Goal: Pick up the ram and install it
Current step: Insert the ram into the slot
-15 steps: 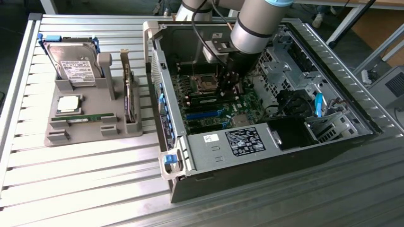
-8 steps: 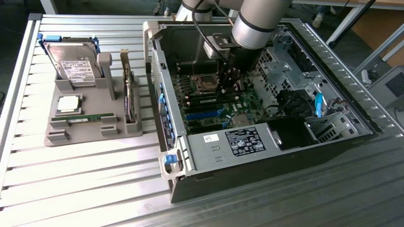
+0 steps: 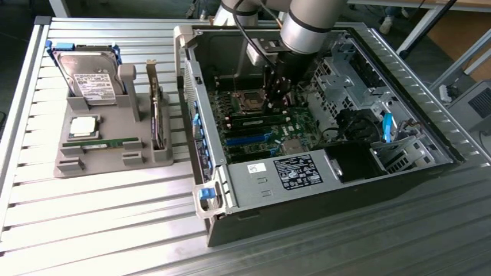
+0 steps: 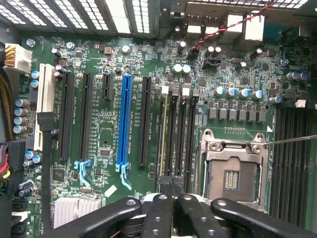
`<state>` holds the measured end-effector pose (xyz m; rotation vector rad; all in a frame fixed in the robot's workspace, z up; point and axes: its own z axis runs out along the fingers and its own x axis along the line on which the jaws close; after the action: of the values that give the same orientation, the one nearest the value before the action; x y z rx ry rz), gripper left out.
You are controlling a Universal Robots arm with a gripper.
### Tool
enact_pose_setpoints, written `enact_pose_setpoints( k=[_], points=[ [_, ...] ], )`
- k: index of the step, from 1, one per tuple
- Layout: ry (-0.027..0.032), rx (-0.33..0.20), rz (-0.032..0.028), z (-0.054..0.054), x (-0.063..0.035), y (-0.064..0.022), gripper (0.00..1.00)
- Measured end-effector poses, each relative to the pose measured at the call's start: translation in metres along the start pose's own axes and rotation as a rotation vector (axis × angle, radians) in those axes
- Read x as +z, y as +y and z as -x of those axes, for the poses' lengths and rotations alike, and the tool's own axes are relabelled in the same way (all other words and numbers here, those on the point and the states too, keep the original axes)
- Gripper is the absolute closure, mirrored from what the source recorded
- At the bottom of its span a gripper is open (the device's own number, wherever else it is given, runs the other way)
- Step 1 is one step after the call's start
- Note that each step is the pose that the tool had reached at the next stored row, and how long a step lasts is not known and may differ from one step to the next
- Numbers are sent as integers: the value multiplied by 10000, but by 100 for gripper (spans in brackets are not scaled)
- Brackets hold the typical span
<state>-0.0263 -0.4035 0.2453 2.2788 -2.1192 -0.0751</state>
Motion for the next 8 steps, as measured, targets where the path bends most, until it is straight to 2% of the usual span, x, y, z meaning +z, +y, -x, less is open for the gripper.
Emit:
enact_pose_setpoints(
  k=[1, 8],
  points=[
    [-1, 0, 9, -3, -3, -43, 91],
    [-1, 0, 22, -12, -12, -172, 91]
  ],
)
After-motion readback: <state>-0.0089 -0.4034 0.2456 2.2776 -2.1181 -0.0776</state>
